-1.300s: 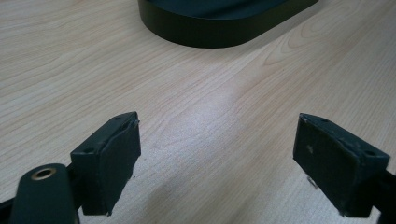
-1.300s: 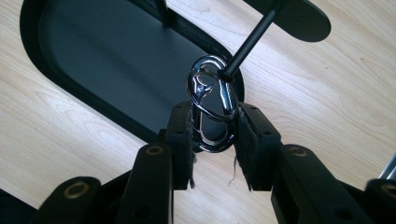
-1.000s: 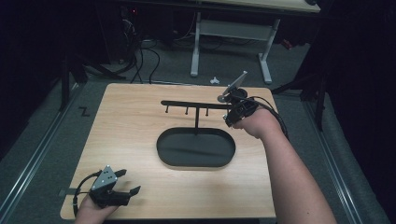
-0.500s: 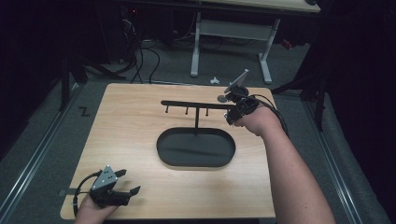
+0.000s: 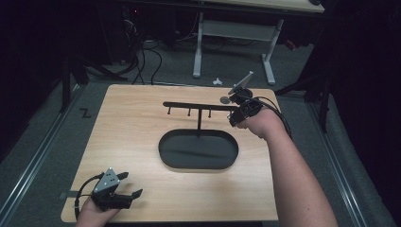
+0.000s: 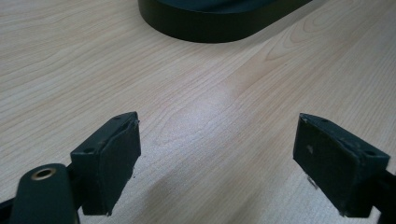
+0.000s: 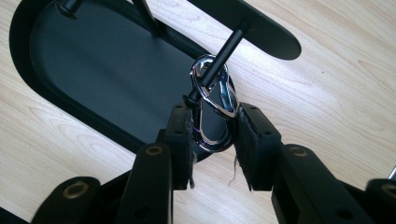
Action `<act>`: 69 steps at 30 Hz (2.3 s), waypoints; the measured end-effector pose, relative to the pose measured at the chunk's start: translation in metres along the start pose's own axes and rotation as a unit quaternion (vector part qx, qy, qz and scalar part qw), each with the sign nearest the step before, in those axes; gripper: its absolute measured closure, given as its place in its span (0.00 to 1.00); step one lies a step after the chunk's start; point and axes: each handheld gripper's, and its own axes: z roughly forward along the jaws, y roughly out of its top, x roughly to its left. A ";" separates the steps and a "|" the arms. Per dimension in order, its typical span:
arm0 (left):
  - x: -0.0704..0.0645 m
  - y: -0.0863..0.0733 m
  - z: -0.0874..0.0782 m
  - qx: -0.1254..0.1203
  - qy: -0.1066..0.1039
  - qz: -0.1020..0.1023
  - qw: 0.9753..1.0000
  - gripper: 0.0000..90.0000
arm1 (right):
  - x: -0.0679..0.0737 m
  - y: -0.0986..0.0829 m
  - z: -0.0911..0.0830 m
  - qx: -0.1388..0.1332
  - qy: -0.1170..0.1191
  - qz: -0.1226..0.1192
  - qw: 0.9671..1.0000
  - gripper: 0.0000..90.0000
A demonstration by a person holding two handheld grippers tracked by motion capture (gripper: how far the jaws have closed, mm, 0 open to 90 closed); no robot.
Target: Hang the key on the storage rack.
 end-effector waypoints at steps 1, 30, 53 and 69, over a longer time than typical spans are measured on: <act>0.000 0.000 0.000 0.000 0.000 0.000 1.000 0.17 | 0.000 0.000 0.000 0.000 0.000 0.002 1.000 0.75; -0.002 0.001 0.000 -0.002 -0.002 0.001 1.000 0.17 | 0.002 -0.012 -0.003 -0.011 -0.005 0.023 1.000 0.65; -0.003 0.002 0.003 0.002 -0.007 0.004 1.000 0.17 | 0.002 -0.063 0.036 -0.024 -0.013 0.041 0.999 0.56; -0.003 0.002 0.005 0.003 -0.002 0.004 1.000 0.17 | 0.008 -0.130 0.090 -0.102 -0.038 0.056 0.992 0.53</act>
